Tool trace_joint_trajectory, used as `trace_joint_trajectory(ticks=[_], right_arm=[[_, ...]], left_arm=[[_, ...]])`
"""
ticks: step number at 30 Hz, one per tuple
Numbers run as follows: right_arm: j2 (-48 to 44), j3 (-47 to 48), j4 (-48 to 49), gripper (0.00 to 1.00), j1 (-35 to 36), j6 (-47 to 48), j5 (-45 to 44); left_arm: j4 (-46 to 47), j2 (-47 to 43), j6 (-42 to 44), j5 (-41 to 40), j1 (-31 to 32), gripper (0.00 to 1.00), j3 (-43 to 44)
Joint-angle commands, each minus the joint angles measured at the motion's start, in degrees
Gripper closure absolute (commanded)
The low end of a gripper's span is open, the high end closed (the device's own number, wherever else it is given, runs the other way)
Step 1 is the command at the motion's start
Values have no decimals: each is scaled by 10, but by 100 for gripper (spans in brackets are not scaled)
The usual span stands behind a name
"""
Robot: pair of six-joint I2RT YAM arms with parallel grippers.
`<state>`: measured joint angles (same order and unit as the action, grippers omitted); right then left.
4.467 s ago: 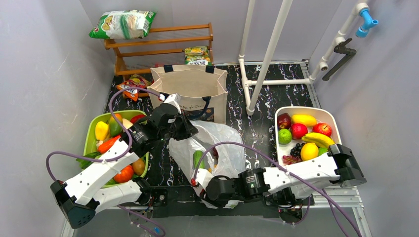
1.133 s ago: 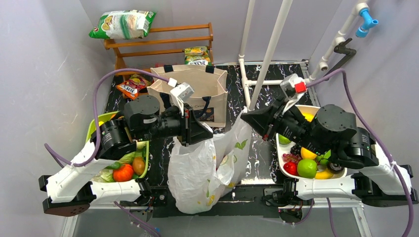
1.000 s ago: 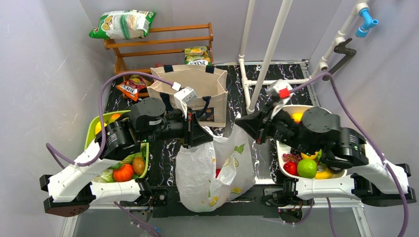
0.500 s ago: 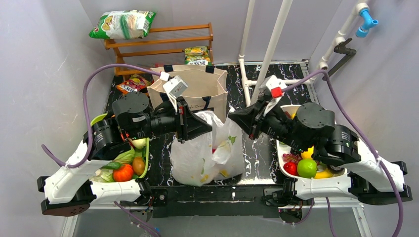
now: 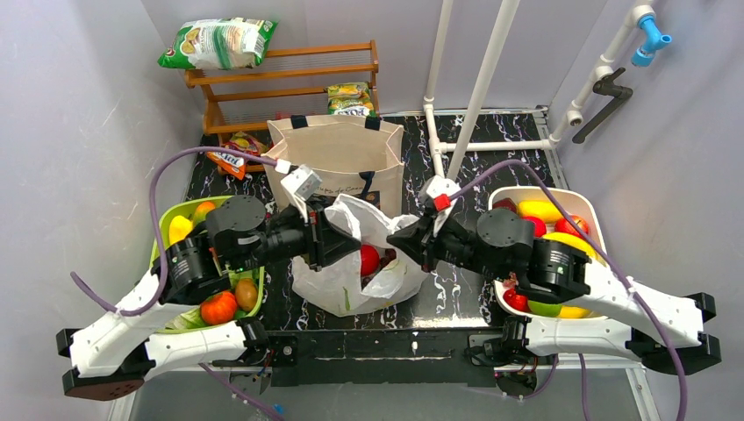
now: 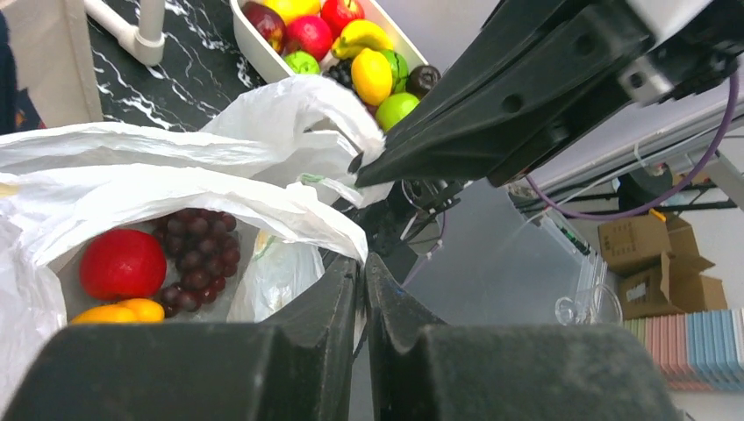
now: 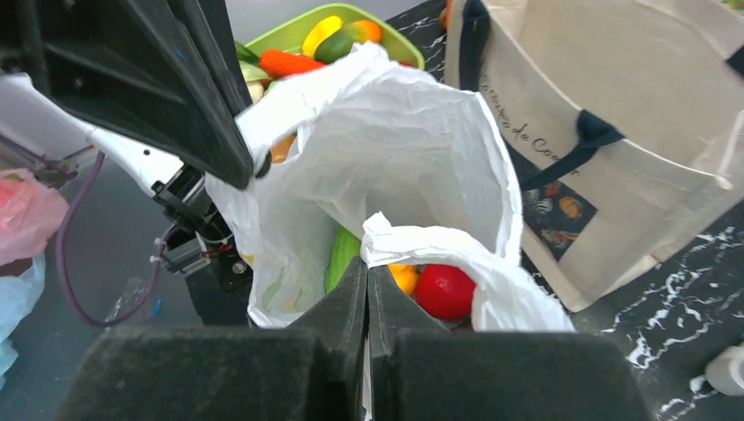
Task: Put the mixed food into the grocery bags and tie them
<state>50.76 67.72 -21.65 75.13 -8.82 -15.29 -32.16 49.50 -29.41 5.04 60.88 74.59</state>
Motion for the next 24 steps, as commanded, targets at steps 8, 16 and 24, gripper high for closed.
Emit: trace_joint_trajectory(ticks=[8,16,24], right_arm=[[51,26,85,99,-57,-16,255],[117,76,52,99,-89,-26,377],[120,79,53,99,-127,-31,465]], left_arm=[[-44,-55,-14,-64,2,84,19],[-114,-85,-13,-92,2,65,33],[-164,-127,49,-150,2,32,14]])
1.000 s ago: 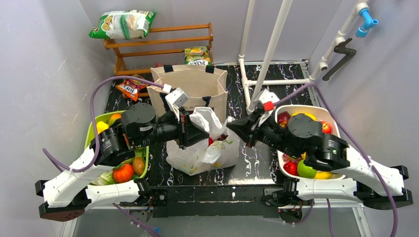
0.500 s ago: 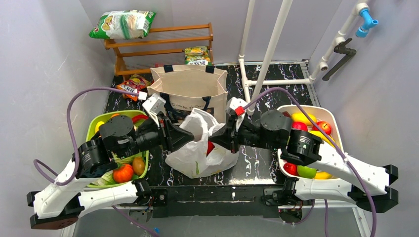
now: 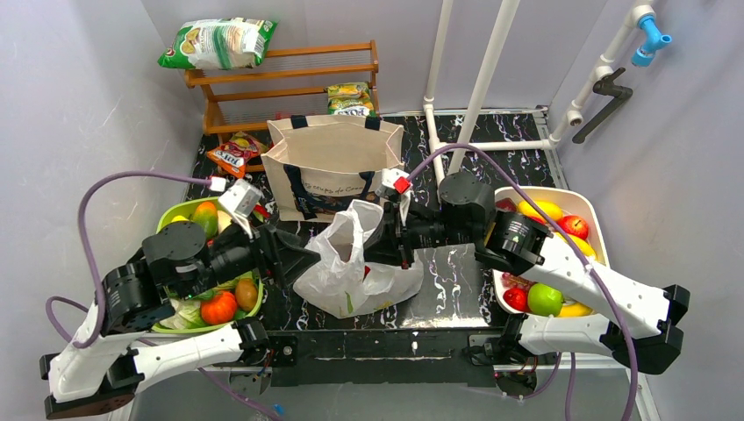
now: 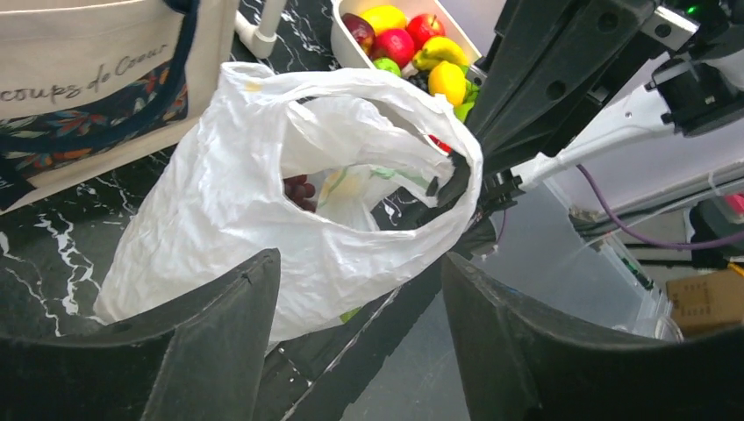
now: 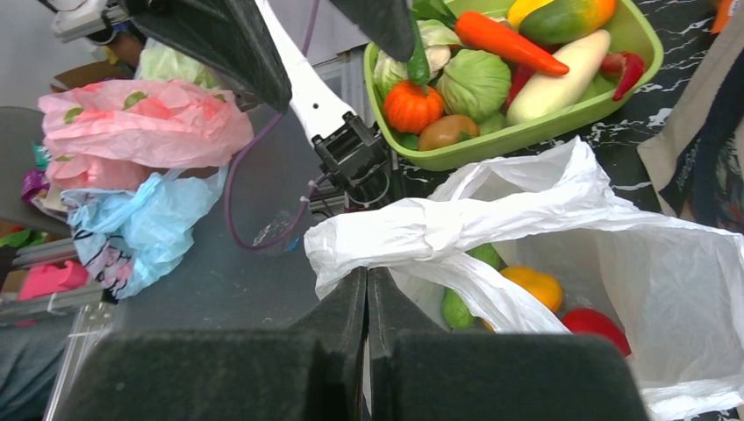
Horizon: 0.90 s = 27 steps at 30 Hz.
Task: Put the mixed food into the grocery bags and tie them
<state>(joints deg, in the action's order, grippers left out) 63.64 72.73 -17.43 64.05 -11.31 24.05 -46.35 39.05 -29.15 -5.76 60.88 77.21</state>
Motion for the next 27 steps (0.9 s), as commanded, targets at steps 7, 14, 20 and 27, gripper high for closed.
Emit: trace_joint_trajectory(ticks=[7,14,20,27], right_arm=[[-2,33,17,99,-57,-31,139],[8,41,18,99,-65,-38,168],[4,39,32,99,-73,-44,182],[8,38,36,99,-81,-48,199]], left_arm=[[81,-25,182,0,1,31,-76],[114,35,321,56,2,44,-65],[130,56,373,58,2,50,-70],[195,46,392,102,2,39,-116]])
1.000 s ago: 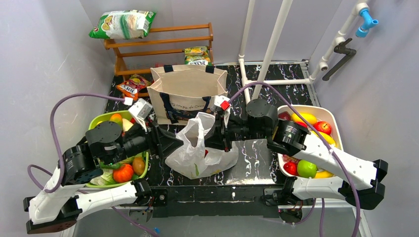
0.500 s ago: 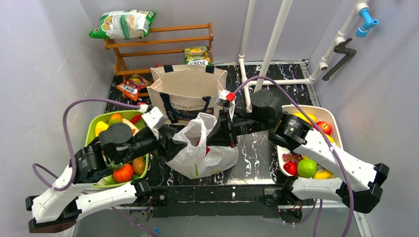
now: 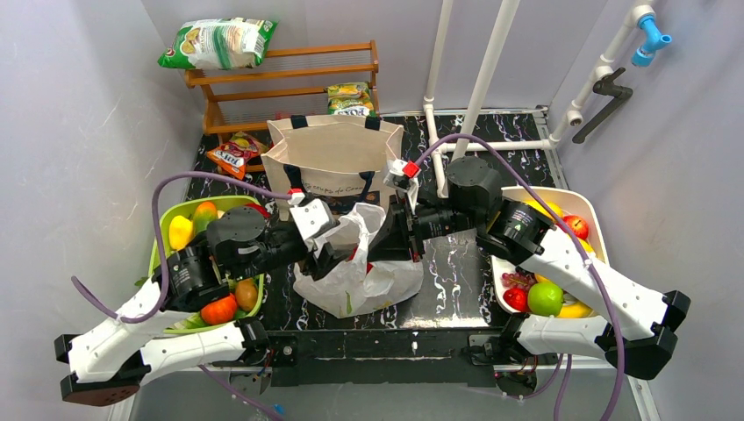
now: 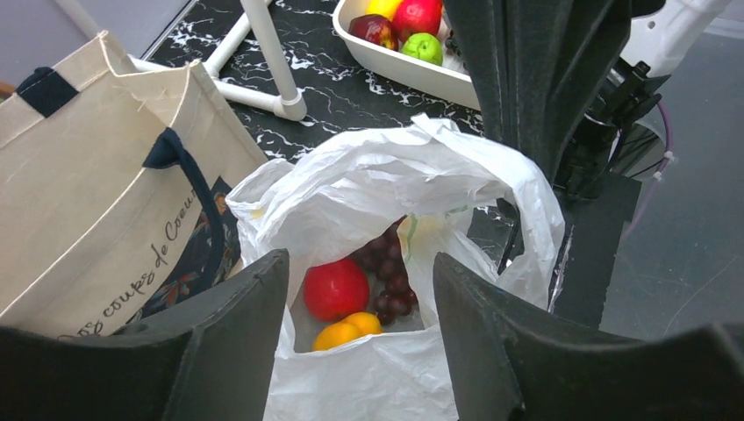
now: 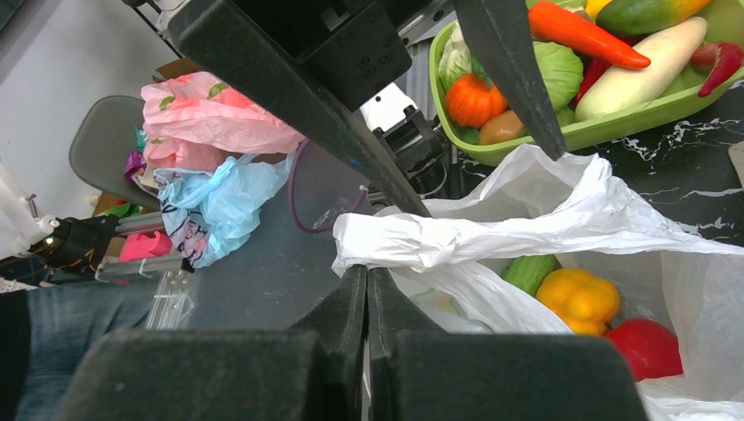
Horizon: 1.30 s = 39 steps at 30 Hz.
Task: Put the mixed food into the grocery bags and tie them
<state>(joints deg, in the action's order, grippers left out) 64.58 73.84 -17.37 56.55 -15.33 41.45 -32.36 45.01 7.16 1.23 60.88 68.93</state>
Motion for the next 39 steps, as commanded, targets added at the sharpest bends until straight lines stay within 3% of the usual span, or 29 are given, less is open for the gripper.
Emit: trace_joint_trajectory(ticks=[1,11,18,23,28,39], right_arm=[[-1,27,36,99,-7,-8,29],[0,39,36,99,-19,-12,47],[5,40,43,99,-21,-23,67],[3,37,51,99,-21,-30,74],[6,36,55,99,-21,-37,84],[13,39,58,99,-22,-49,109]], left_arm=[[76,-21,35,46,2,38,-52],[219,-76,57,108,2,35,-144],[252,-75,53,122,2,36,-155],[243,-64,57,127,2,43,-149],[298,-78,70,140,2,50,-186],[342,-69,45,120,1,48,-204]])
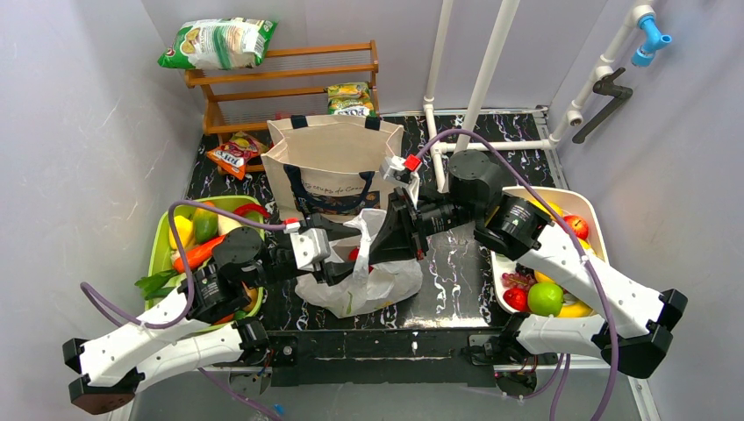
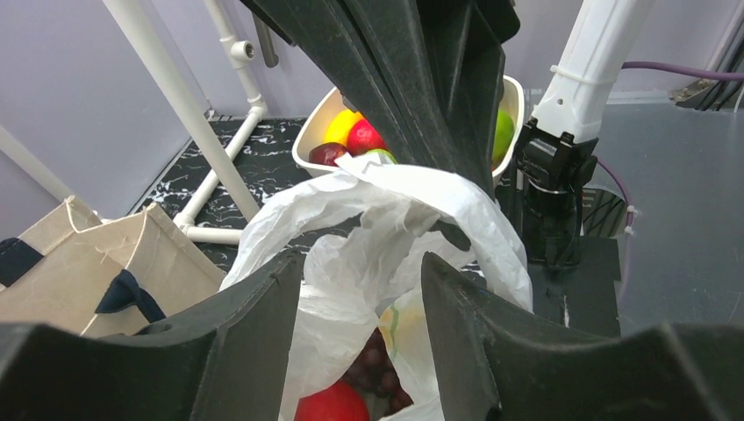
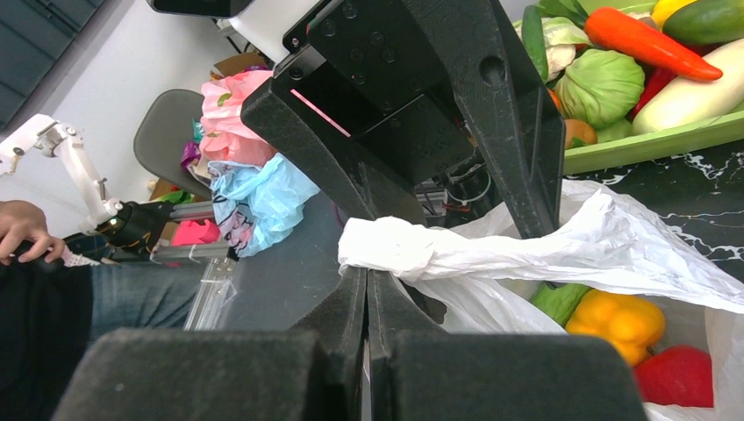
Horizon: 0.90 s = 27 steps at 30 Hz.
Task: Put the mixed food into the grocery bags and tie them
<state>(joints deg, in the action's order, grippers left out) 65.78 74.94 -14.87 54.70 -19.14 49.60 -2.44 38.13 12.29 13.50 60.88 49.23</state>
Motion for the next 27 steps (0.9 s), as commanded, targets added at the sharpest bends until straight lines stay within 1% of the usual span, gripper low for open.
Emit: trace_joint_trajectory(ticks=[1,5,13,14,15,16,17,18,26,27], right_arm=[[2,28,33,99,-3,-12,31],[3,26,35,99,-2,-17,39],[6,25,33,99,-3,-20,46],[5,26,34,99,-2,-21,46],[5,25,34,99,-3,-22,46],[5,24,35,99,-3,-22,46],[4,23,35,99,-3,-23,47],[4,22,36,99,-3,-23,46],[-3,22,25,98,-4,-20,26],[-2,28,12,85,-4,-15,24]], left_arm=[[48,1,-7,-5,1,48,-10],[54,9,-6,-9,1,49,-12],[76,24,-5,-10,0,57,-15],[80,25,-5,-10,0,61,-16],[85,25,-6,-11,-1,68,-16],[87,26,-6,-12,-1,78,-16],[90,26,-8,-14,-1,91,-15],[93,27,-9,-16,-2,100,-17],[89,16,-17,-13,-3,100,-20],[89,14,-19,-13,-3,100,-22]])
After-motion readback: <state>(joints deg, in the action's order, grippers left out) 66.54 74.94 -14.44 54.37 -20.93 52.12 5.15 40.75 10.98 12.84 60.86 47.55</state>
